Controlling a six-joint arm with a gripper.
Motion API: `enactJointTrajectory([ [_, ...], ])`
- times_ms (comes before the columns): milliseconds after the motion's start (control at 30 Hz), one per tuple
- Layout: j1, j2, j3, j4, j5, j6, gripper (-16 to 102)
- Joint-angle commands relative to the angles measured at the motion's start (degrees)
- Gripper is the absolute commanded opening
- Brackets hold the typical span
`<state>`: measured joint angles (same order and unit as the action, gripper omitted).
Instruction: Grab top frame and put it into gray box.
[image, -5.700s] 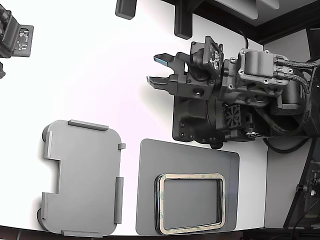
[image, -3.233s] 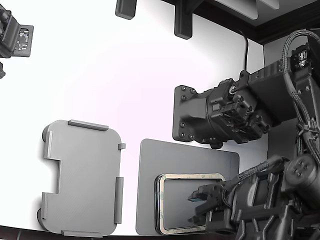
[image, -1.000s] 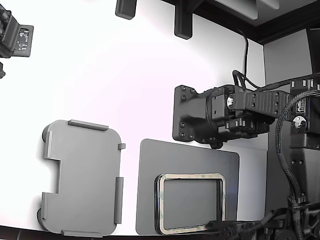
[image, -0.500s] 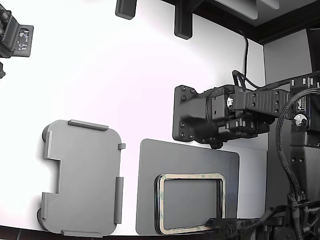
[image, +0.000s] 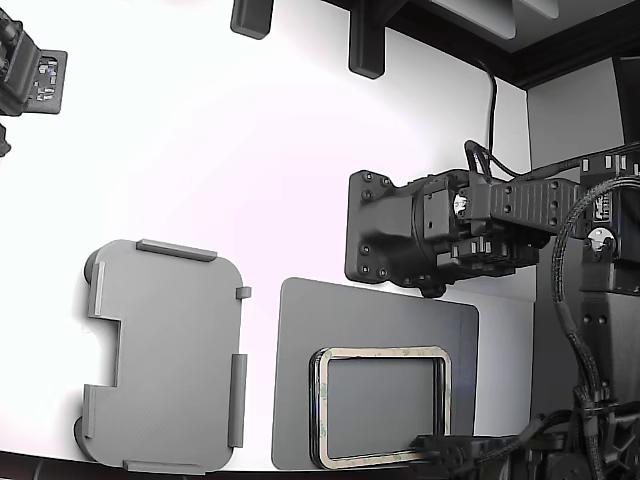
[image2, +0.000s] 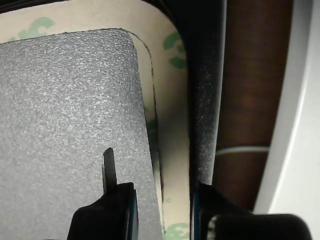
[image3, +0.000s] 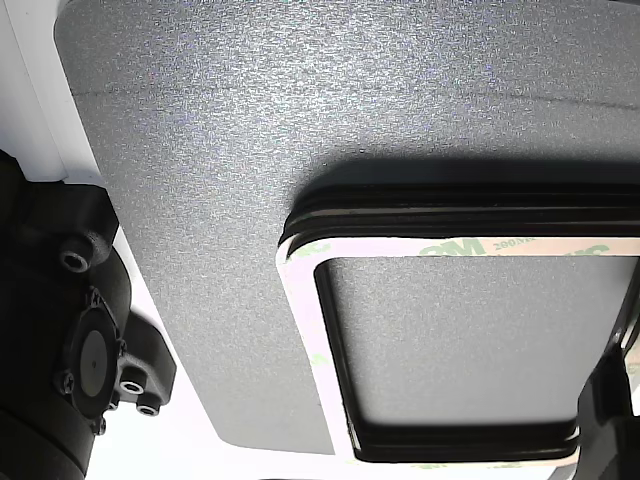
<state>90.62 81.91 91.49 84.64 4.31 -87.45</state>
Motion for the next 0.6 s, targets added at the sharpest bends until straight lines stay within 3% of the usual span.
enactJointTrajectory([
  [0, -0.6, 1.8, -0.9, -0.5, 0.2, -0.4, 44],
  [567, -0.6, 1.1, 0.4, -3.1, 0.6, -0.9, 38],
])
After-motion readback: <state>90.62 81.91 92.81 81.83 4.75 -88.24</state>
